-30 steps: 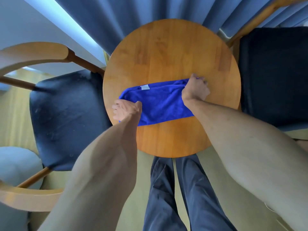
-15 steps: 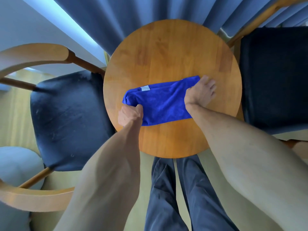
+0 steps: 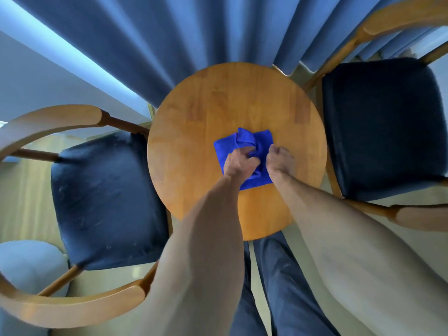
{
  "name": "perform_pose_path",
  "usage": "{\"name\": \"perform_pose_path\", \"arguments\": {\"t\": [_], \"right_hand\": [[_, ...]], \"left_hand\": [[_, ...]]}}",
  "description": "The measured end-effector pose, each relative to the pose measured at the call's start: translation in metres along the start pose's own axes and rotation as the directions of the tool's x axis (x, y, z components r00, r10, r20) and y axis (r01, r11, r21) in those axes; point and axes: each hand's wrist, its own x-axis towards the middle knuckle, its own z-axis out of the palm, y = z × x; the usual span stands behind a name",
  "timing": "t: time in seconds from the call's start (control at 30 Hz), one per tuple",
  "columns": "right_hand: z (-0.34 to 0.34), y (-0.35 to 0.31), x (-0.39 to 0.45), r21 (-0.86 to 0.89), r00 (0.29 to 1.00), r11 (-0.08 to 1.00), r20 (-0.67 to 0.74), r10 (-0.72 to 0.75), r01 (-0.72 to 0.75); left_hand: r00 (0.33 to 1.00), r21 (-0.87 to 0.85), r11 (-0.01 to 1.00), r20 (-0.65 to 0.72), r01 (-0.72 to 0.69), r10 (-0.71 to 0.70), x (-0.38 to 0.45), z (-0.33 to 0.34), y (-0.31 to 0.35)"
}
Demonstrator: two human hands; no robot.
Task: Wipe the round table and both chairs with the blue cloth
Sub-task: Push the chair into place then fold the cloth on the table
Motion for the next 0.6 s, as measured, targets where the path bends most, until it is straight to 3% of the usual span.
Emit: {"name": "perform_pose_path", "arguments": {"t": [0.1,0.2,0.3,0.37,0.47,0.53,0.6], "right_hand": [[-0.015,0.007,0.008,0.067,0.998,0.996,0.004,0.065,-0.065],[-0.012,0.015,0.010,-0.059,0.999,0.998,0.053,-0.005,0.008],[-0.004,0.018,0.009,-0.097,0.996,0.994,0.070,-0.048,0.055],[-0.001,0.017,0.007,-0.117,0.993,0.991,0.107,-0.047,0.060],[0.003,0.016,0.007,-0.279,0.985,0.956,0.166,-0.040,0.086],[0.004,0.016,0.005,-0.358,0.993,0.930,0.108,-0.051,0.086],[0.004,0.016,0.000,-0.318,0.997,0.946,0.037,-0.061,0.070]], "left_hand": [[0.995,-0.114,0.990,0.069,0.079,-0.072,0.002,0.013,0.010],[0.960,-0.029,0.982,-0.205,0.189,-0.191,0.010,0.024,0.005],[0.848,0.075,0.923,-0.430,0.377,-0.312,0.015,0.023,-0.013],[0.799,0.033,0.881,-0.437,0.473,-0.413,0.014,0.018,-0.027],[0.796,-0.053,0.857,-0.345,0.513,-0.498,0.012,0.015,-0.044],[0.802,-0.085,0.853,-0.302,0.515,-0.515,0.012,0.015,-0.052],[0.815,-0.053,0.860,-0.293,0.508,-0.500,0.012,0.017,-0.051]]}}
